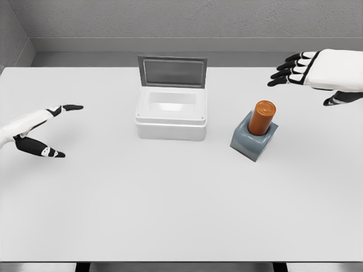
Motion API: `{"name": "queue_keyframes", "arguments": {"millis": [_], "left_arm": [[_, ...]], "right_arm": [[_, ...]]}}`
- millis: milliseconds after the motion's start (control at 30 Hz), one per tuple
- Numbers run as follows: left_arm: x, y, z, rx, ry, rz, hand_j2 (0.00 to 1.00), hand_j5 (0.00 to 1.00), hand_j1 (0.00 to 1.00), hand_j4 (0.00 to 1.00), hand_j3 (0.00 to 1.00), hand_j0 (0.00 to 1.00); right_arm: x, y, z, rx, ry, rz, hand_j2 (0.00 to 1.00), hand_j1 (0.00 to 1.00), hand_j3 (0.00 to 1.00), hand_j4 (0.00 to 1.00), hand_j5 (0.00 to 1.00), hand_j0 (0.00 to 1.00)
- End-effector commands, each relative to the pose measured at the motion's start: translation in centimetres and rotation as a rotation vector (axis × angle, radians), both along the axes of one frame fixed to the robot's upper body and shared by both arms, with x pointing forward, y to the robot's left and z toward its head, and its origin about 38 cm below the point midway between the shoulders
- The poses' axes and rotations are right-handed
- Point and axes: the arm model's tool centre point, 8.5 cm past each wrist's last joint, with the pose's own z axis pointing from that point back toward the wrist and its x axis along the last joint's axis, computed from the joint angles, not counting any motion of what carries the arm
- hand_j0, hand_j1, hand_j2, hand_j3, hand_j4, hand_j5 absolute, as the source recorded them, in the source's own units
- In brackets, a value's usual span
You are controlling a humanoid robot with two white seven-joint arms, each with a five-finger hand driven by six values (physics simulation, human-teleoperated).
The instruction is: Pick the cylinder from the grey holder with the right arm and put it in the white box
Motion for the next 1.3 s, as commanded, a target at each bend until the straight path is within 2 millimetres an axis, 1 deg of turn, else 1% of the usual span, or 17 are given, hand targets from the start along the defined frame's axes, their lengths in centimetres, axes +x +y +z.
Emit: {"name": "queue_keyframes", "arguments": {"millis": [0, 67, 100, 133, 167, 200, 233, 267, 367, 433, 500, 567, 933, 1000, 1100, 1200, 1267], "left_arm": [[-0.3, 0.0, -0.3, 0.012, 0.023, -0.011, 1.00, 1.00, 1.00, 1.00, 1.00, 1.00], [-0.3, 0.0, -0.6, -0.009, 0.031, -0.003, 1.00, 1.00, 1.00, 1.00, 1.00, 1.00], [-0.5, -0.2, -1.0, -0.075, 0.060, 0.011, 1.00, 1.00, 1.00, 1.00, 1.00, 1.00], [-1.1, -0.6, -2.5, -0.170, 0.138, 0.028, 1.00, 1.00, 1.00, 1.00, 1.00, 1.00], [-1.7, -1.1, -3.5, -0.195, 0.182, 0.024, 1.00, 1.00, 1.00, 1.00, 1.00, 1.00], [-1.7, -0.9, -3.6, -0.228, 0.193, 0.042, 1.00, 1.00, 1.00, 1.00, 1.00, 1.00], [-2.3, -0.8, -4.6, -0.307, 0.255, 0.074, 1.00, 1.00, 1.00, 1.00, 1.00, 1.00], [-2.7, 0.3, -4.4, -0.319, 0.281, 0.096, 1.00, 1.00, 1.00, 1.00, 1.00, 1.00], [-1.6, 0.0, -2.9, -0.413, 0.263, 0.111, 1.00, 1.00, 1.00, 1.00, 1.00, 1.00], [-1.6, -0.8, -2.6, -0.402, 0.282, 0.046, 1.00, 1.00, 1.00, 1.00, 1.00, 1.00], [-0.4, -2.3, -1.3, -0.414, 0.255, -0.017, 1.00, 1.00, 1.00, 1.00, 1.00, 1.00], [0.3, -2.5, -0.7, -0.435, 0.224, -0.010, 1.00, 1.00, 1.00, 1.00, 1.00, 1.00], [0.7, -2.0, -1.3, -0.437, 0.227, 0.013, 0.99, 0.99, 0.99, 0.99, 0.99, 0.99], [1.1, -2.0, -1.2, -0.433, 0.221, 0.015, 1.00, 1.00, 1.00, 1.00, 1.00, 1.00], [1.1, -2.1, -1.3, -0.436, 0.221, 0.015, 1.00, 1.00, 1.00, 1.00, 1.00, 1.00], [1.3, -1.6, -1.1, -0.439, 0.215, 0.032, 1.00, 1.00, 1.00, 1.00, 1.00, 1.00], [1.8, -0.6, -0.9, -0.436, 0.205, 0.063, 1.00, 1.00, 1.00, 1.00, 1.00, 1.00]], "right_arm": [[0.0, 0.1, 0.0, 0.005, 0.001, 0.000, 1.00, 1.00, 1.00, 1.00, 1.00, 1.00], [-0.1, 0.3, 0.1, 0.006, -0.002, 0.007, 1.00, 1.00, 1.00, 1.00, 1.00, 1.00], [-0.2, 0.6, 0.1, 0.005, -0.004, 0.018, 1.00, 1.00, 1.00, 1.00, 1.00, 1.00], [-0.2, 1.2, 0.1, 0.016, -0.005, 0.033, 1.00, 1.00, 1.00, 1.00, 1.00, 1.00], [0.0, 1.7, 0.2, 0.026, -0.012, 0.046, 1.00, 1.00, 1.00, 1.00, 1.00, 1.00], [0.1, 2.1, 0.1, 0.033, -0.011, 0.054, 1.00, 1.00, 1.00, 1.00, 1.00, 1.00], [0.1, 2.1, 0.0, 0.033, -0.007, 0.056, 1.00, 1.00, 1.00, 1.00, 1.00, 1.00], [0.1, 2.4, -0.2, 0.037, -0.003, 0.062, 1.00, 1.00, 1.00, 1.00, 1.00, 1.00], [0.1, 3.1, -1.5, 0.032, 0.031, 0.081, 1.00, 1.00, 1.00, 1.00, 1.00, 1.00], [0.1, 3.6, -2.1, 0.032, 0.045, 0.092, 1.00, 1.00, 1.00, 1.00, 1.00, 1.00], [0.2, 3.8, -2.2, 0.034, 0.048, 0.097, 1.00, 1.00, 1.00, 1.00, 1.00, 1.00], [0.1, 4.0, -2.6, 0.030, 0.058, 0.104, 1.00, 1.00, 1.00, 1.00, 1.00, 1.00], [0.3, 4.6, -3.4, 0.000, 0.054, 0.112, 1.00, 1.00, 1.00, 1.00, 1.00, 1.00], [0.4, 5.3, -4.4, -0.020, 0.062, 0.126, 1.00, 1.00, 1.00, 1.00, 1.00, 1.00], [0.4, 5.6, -4.6, -0.027, 0.062, 0.133, 1.00, 1.00, 1.00, 1.00, 1.00, 1.00], [0.4, 6.0, -5.0, -0.028, 0.071, 0.142, 1.00, 1.00, 1.00, 1.00, 1.00, 1.00], [0.5, 6.2, -5.1, -0.024, 0.073, 0.146, 1.00, 1.00, 1.00, 1.00, 1.00, 1.00]]}}
